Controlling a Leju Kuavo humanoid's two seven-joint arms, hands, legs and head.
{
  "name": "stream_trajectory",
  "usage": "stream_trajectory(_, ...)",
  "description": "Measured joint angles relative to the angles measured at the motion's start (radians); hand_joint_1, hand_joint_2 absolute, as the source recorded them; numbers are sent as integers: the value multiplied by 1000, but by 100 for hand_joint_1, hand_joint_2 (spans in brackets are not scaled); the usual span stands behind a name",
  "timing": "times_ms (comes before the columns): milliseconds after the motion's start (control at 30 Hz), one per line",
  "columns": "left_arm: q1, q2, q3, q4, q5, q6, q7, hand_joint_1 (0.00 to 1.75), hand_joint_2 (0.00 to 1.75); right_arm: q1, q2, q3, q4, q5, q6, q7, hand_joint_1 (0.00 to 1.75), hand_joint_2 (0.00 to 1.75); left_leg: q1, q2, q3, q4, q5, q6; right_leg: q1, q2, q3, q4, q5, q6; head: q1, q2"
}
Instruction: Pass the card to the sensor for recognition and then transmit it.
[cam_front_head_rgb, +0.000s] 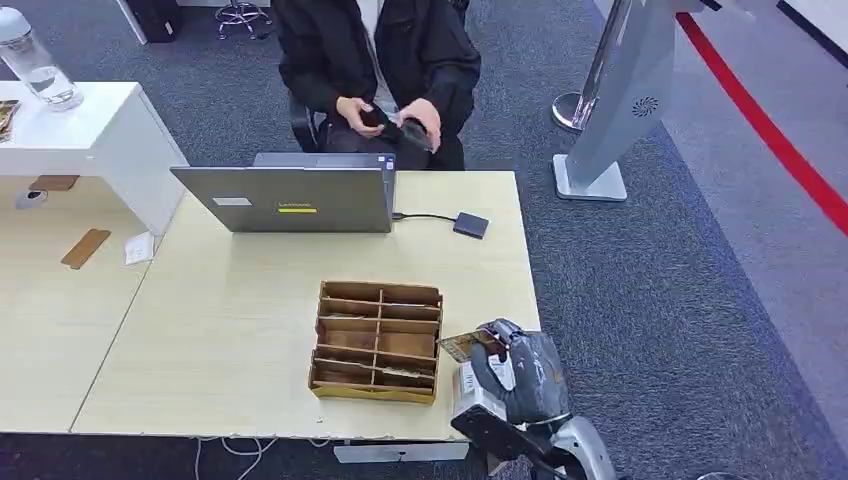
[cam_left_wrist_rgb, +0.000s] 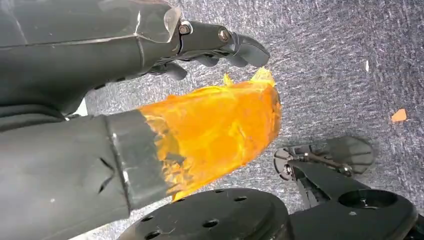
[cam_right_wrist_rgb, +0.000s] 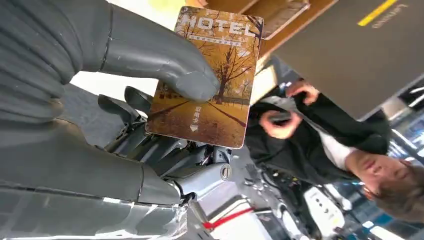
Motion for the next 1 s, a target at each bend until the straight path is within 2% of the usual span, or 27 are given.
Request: stream_trajectory(1000,1,0,0,0,-15,0,-4,0,0,18,26,-37,172,-26,-23,51,175,175,0,0,0,0,0,0,0,0,0,0,0,0,0,0)
